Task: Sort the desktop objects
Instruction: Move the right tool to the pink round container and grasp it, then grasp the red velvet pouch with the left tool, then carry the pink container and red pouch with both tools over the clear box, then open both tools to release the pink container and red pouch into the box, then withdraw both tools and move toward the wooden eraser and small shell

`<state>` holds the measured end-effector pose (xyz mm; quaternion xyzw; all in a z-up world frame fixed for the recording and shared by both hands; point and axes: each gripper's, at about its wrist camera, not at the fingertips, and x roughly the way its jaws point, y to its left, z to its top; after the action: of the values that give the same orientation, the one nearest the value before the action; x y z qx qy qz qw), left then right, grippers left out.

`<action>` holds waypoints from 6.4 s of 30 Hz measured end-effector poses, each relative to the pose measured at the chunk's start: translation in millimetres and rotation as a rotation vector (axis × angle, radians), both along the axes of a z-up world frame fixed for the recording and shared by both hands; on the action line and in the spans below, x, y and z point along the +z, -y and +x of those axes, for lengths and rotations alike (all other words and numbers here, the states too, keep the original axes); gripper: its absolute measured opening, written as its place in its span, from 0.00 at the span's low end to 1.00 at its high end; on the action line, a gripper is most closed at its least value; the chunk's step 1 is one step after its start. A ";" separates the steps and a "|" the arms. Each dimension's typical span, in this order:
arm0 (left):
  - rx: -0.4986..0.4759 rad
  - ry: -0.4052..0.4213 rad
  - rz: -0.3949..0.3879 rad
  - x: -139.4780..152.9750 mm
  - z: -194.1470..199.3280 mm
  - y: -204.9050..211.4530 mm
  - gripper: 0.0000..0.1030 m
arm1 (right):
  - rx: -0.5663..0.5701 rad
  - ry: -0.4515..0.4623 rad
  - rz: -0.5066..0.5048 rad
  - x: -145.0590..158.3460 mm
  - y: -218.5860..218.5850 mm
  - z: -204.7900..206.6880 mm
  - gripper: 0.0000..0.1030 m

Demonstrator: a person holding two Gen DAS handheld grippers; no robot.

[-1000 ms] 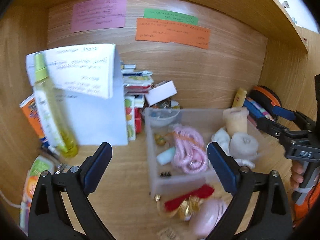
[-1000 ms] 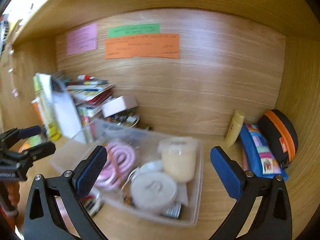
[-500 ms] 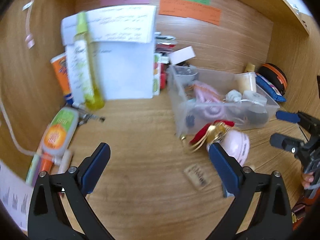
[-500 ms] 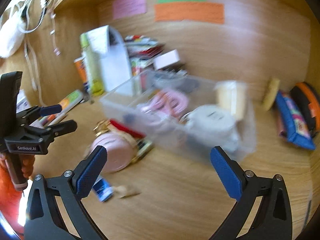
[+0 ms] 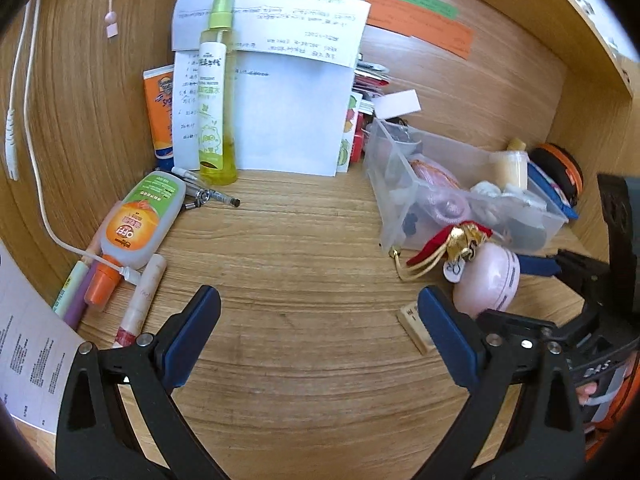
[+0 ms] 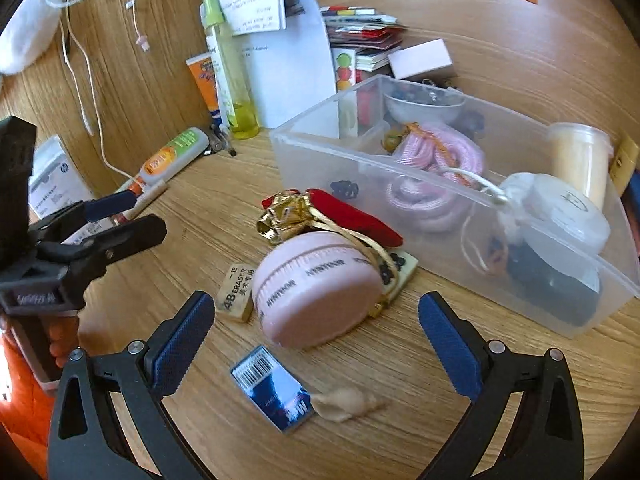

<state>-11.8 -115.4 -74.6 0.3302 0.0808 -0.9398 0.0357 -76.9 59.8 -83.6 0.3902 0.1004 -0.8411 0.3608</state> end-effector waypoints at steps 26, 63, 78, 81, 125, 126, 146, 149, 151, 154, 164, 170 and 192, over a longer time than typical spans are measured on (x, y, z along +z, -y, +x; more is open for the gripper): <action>-0.323 0.122 -0.056 -5.8 -54.3 -82.7 0.97 | -0.115 -0.070 0.061 15.6 -63.3 3.2 0.61; -0.351 0.139 -0.060 1.5 -74.5 -83.0 0.28 | -0.184 -0.161 -0.062 41.0 -111.0 -0.8 0.61; -0.278 -0.086 -0.009 58.3 -47.2 -60.1 0.28 | -0.189 -0.252 -0.094 78.2 -104.7 -6.8 0.61; -0.276 -0.129 -0.008 71.3 -50.8 -58.5 0.28 | -0.189 -0.270 -0.104 86.3 -101.6 -12.8 0.61; -0.269 0.006 0.106 39.4 -169.3 -64.5 0.28 | -0.165 -0.143 -0.004 45.1 -39.6 -116.1 0.61; -0.267 0.008 0.107 39.0 -169.7 -64.2 0.28 | -0.163 -0.140 -0.001 43.8 -38.9 -116.5 0.61; -0.274 -0.021 0.123 44.7 -163.6 -63.2 0.40 | -0.116 -0.208 0.084 34.7 -22.1 -101.2 0.63; -0.266 -0.034 0.125 47.4 -162.1 -60.8 0.45 | -0.110 -0.230 0.080 38.5 -22.4 -96.1 0.71; -0.265 -0.053 0.129 51.5 -158.9 -58.6 0.46 | -0.111 -0.251 0.077 41.9 -22.3 -93.6 0.75; -0.251 -0.081 0.110 57.6 -153.5 -58.5 0.57 | -0.112 -0.275 0.070 48.6 -24.4 -90.9 0.77; -0.237 -0.140 0.064 79.7 -123.1 -63.5 0.86 | -0.129 -0.321 0.073 66.2 -36.7 -70.9 0.84; -0.203 -0.163 0.031 86.4 -95.9 -63.2 0.93 | -0.127 -0.352 0.072 69.2 -47.6 -45.9 0.90; -0.161 0.144 -0.076 0.8 -31.8 -36.7 0.94 | -0.095 -0.234 0.146 18.5 -71.7 7.3 0.90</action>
<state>-43.6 -78.7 -73.8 0.4006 0.0158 -0.9159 -0.0216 -69.6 131.5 -65.1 0.3189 0.1843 -0.8875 0.2769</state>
